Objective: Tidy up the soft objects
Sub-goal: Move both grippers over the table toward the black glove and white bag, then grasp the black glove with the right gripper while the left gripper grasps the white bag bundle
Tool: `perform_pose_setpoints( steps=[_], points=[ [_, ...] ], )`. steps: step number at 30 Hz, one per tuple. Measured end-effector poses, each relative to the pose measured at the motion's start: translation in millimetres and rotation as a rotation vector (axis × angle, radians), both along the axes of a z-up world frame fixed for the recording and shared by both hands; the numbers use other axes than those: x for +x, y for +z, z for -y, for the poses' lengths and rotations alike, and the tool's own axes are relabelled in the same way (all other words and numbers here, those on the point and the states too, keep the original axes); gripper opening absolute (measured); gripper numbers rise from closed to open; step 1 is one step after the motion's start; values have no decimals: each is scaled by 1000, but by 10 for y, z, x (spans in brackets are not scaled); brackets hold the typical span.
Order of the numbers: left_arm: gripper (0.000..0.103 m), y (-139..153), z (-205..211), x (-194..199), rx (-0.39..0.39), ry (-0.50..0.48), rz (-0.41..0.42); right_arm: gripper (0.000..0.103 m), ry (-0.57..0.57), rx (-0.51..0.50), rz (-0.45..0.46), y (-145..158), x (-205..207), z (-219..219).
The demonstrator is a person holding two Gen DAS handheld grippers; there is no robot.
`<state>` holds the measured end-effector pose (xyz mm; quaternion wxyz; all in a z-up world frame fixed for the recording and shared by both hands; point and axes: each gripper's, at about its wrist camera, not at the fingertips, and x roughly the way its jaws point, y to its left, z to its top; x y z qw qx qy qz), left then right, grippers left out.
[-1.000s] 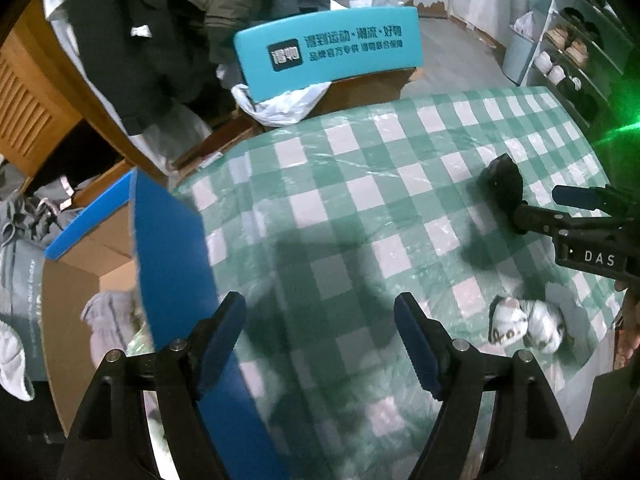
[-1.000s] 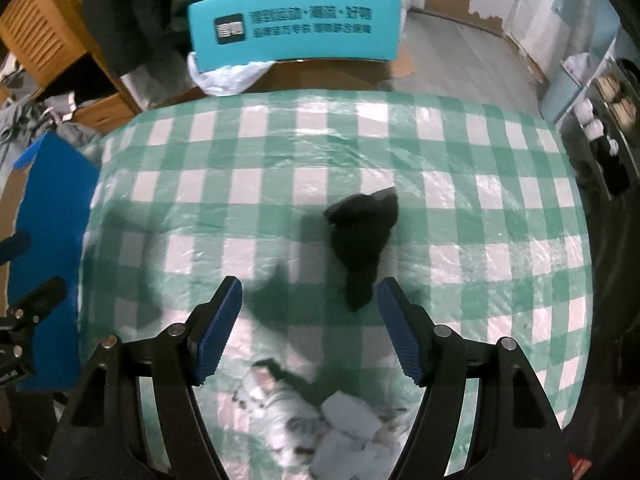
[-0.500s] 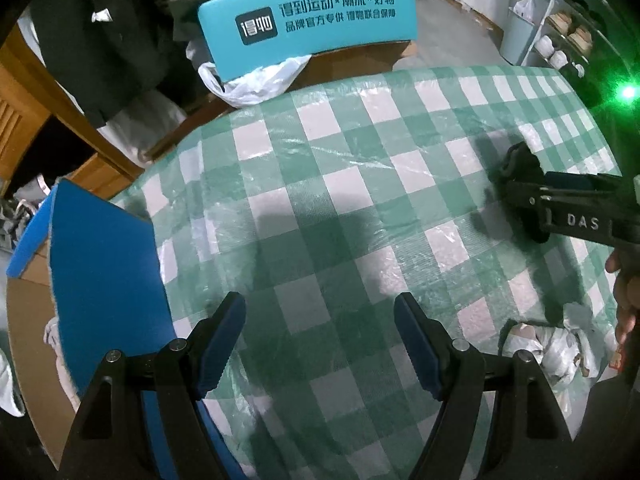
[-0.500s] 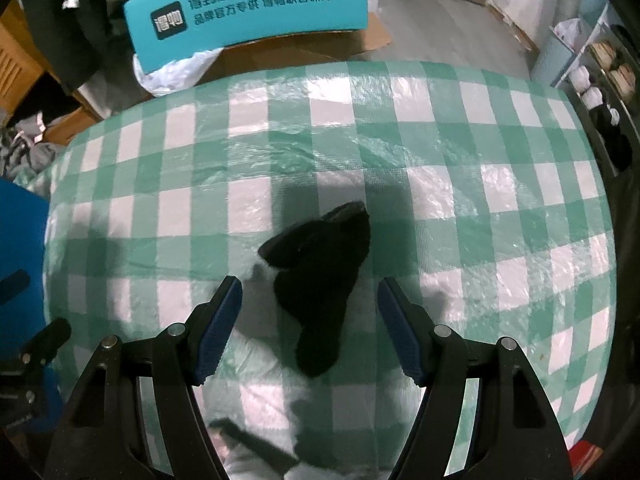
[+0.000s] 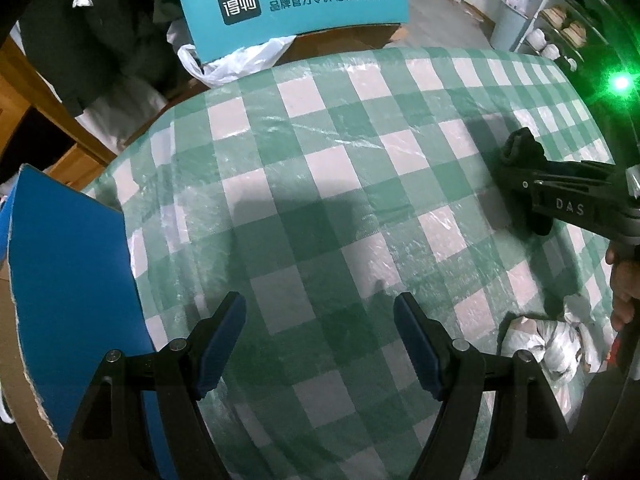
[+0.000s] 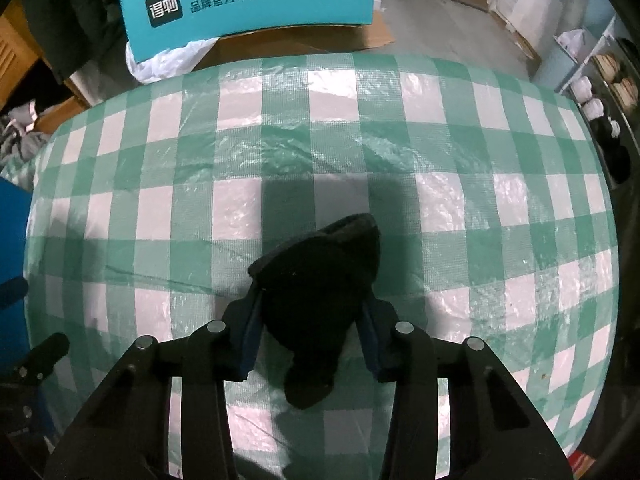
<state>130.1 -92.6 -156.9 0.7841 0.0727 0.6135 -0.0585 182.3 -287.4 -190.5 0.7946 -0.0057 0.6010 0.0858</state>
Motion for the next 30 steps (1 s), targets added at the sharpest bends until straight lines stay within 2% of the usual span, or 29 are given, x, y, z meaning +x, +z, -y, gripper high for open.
perform_pose_setpoints(
  steps=[6,19,30],
  points=[
    [78,55,79,-79,-20,-14,-1,41,12,-16,-14,104,-167,93],
    [78,120,374,-392,-41,-51,-32,41,-5,-85,-54,318,-802,554],
    [78,114,560,-624,-26,-57,-53,41,-1,-61,-89,243,-1085,669]
  ],
)
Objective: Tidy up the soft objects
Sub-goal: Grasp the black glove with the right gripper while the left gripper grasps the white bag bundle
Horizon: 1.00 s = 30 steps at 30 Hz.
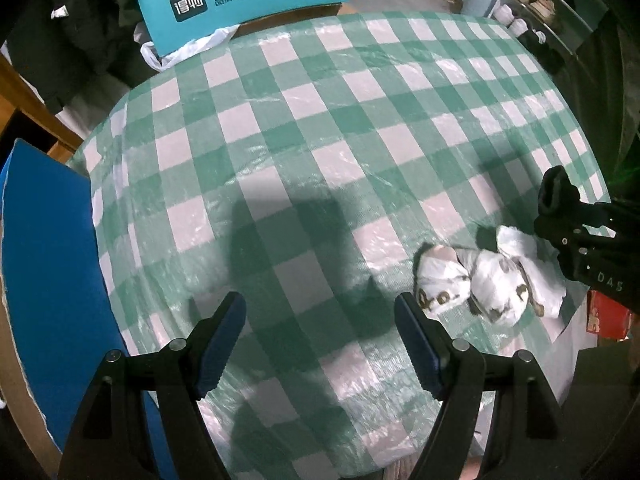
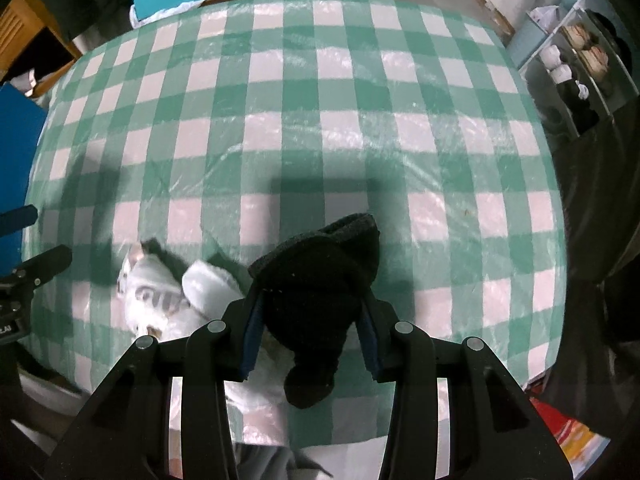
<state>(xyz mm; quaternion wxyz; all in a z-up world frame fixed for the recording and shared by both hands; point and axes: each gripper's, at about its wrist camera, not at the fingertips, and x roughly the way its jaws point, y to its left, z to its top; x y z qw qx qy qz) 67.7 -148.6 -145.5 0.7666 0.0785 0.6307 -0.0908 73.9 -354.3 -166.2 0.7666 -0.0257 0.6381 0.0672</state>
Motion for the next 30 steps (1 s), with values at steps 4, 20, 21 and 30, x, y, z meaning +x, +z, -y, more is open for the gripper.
perform_pose_setpoints(
  steps=[4,20,21,30],
  points=[
    [78,-25,22,-50,-2,8,-17,41,2,25,-24,-74,-50,1],
    [78,-95,-328,8,-31,144,-52,41,82,215,-85,-215,-122,-594],
    [78,-98,-364,17,-33,162,-50,41,87,228,-88,-219,-124,-646],
    [78,-114,-499,85,-83,258,-56,41,108,302,-114,-196,-215,-835]
  ],
)
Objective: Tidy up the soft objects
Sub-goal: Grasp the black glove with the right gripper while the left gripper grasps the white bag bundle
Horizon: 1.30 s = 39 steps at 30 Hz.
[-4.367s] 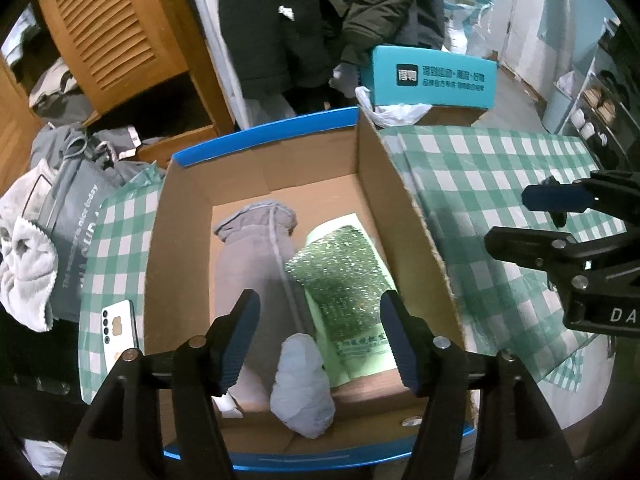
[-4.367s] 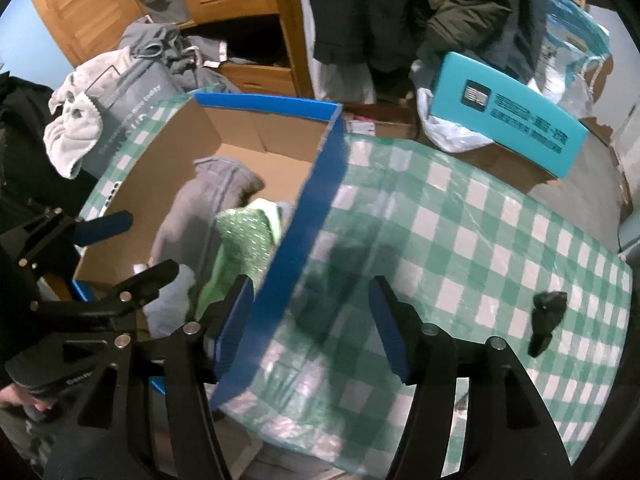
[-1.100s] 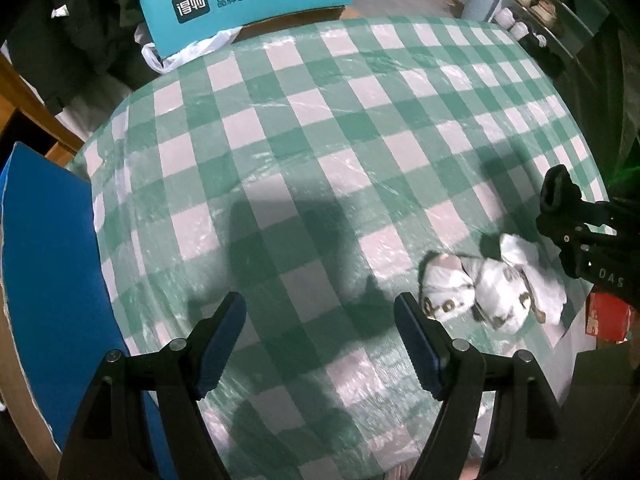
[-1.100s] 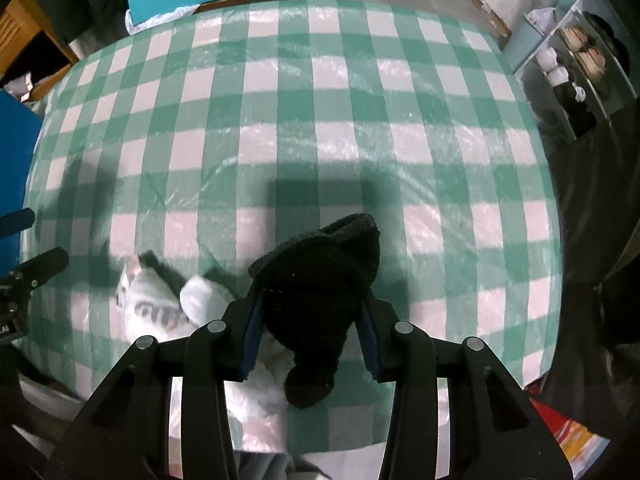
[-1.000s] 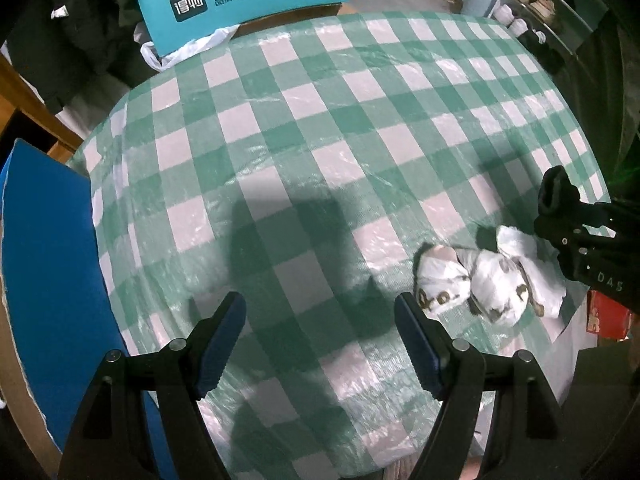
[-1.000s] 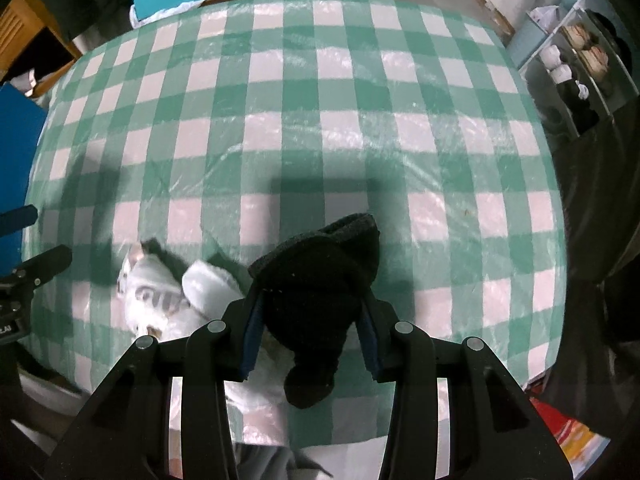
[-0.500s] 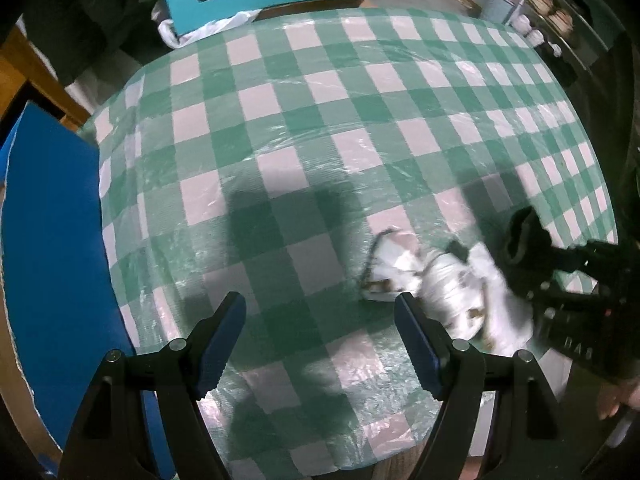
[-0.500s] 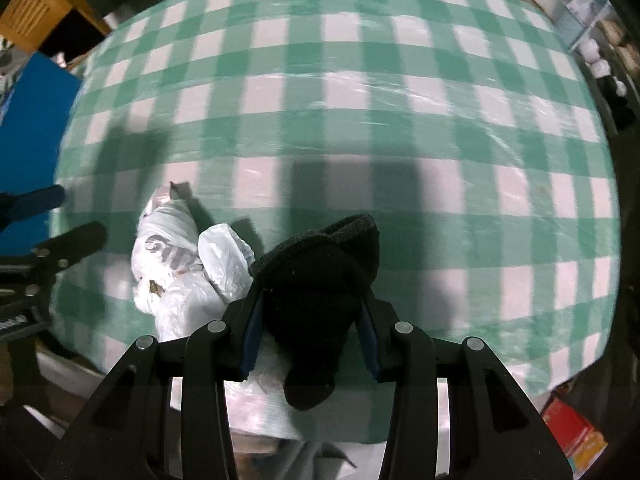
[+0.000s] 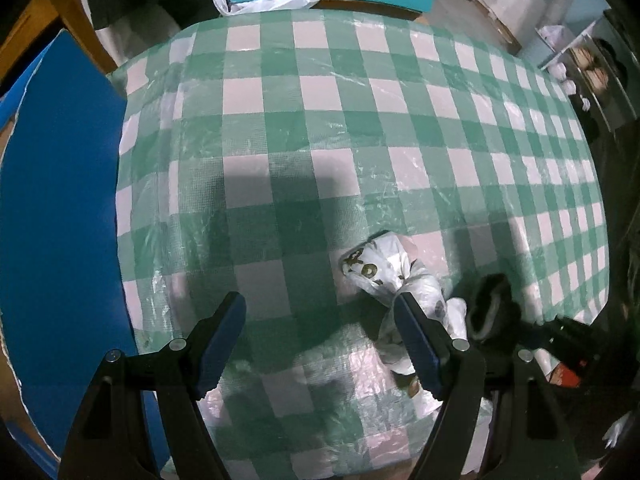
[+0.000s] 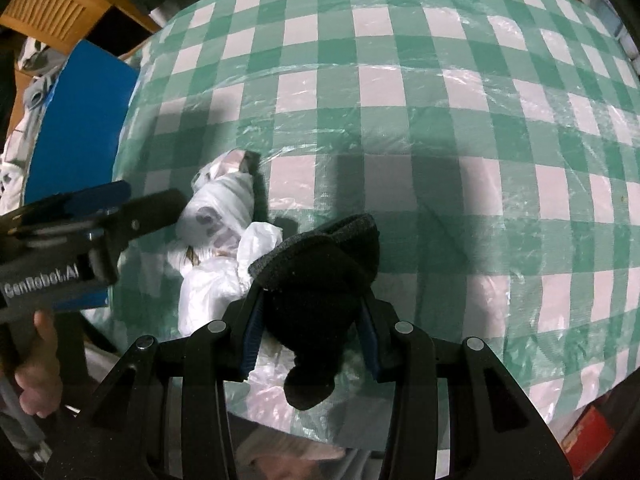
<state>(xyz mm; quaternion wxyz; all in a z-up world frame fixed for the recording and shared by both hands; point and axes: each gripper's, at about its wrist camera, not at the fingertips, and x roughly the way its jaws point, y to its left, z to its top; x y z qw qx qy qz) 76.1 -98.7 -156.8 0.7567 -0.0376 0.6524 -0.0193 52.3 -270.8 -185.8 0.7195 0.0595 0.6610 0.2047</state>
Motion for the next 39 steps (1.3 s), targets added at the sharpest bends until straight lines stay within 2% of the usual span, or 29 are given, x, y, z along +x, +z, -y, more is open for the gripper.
perform_pose_setpoints(
  steps=[10,15,20,27,29,31,32,34,39],
  points=[
    [80,100,232,-65,-11,-45,35,41,-51,-33,58,157,16,326],
    [80,-10,399,-46,-29,-61,-1,41,-80,-84,94,216,46,518],
    [80,-180,541,-3,-69,-85,-55,41,-105,-89,103,219,86,578],
    [80,-297,605,31,-92,-93,-63,41,-109,-85,107,228,123,642],
    [72,-295,547,1,-110,-101,-62,41,-107,-84,107,219,138,625],
    [47,-275,505,-13,-107,-105,-52,41,-105,-84,109,211,162,572],
    [43,-280,510,-13,-112,-110,-54,41,-102,-85,110,205,169,541],
    [37,-264,491,-12,-121,-111,-45,41,-96,-88,116,219,168,527],
    [33,-98,390,-10,-122,-121,-16,41,-83,-100,137,260,171,451]
  ],
)
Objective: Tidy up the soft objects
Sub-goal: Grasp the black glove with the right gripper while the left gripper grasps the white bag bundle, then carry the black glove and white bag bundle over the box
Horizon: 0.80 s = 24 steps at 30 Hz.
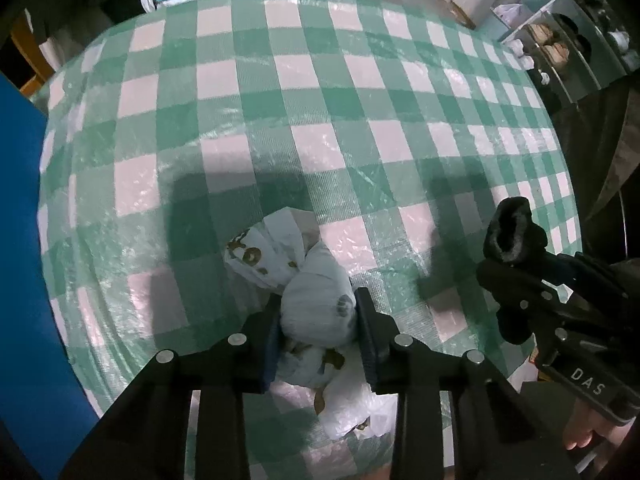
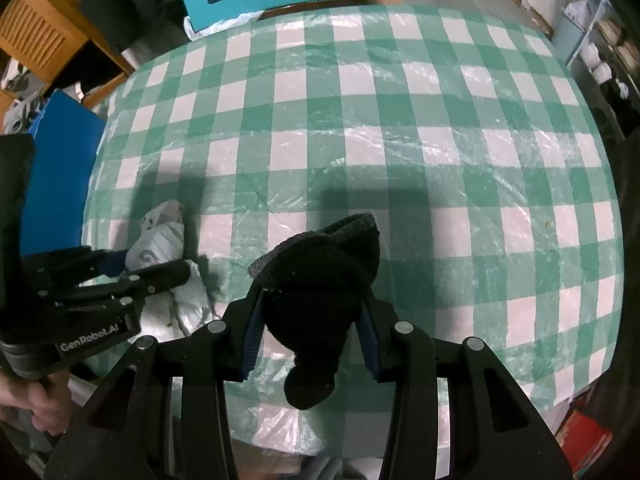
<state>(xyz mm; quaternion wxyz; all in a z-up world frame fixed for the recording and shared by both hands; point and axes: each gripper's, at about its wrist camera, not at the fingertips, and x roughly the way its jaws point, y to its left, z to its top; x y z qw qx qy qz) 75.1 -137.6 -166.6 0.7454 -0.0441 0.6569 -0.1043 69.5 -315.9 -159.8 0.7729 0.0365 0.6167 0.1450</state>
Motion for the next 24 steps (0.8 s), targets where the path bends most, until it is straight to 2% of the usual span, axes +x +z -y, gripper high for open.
perform_pose_setpoints(
  steps=[9,24],
  points=[
    [32,214,-123,-32,24,-11,69,41,38,-32,58,185,-24,-132],
    [32,681,-177,-201,164,-65,235,41,79,-37,149,597,-70,-305]
  ],
)
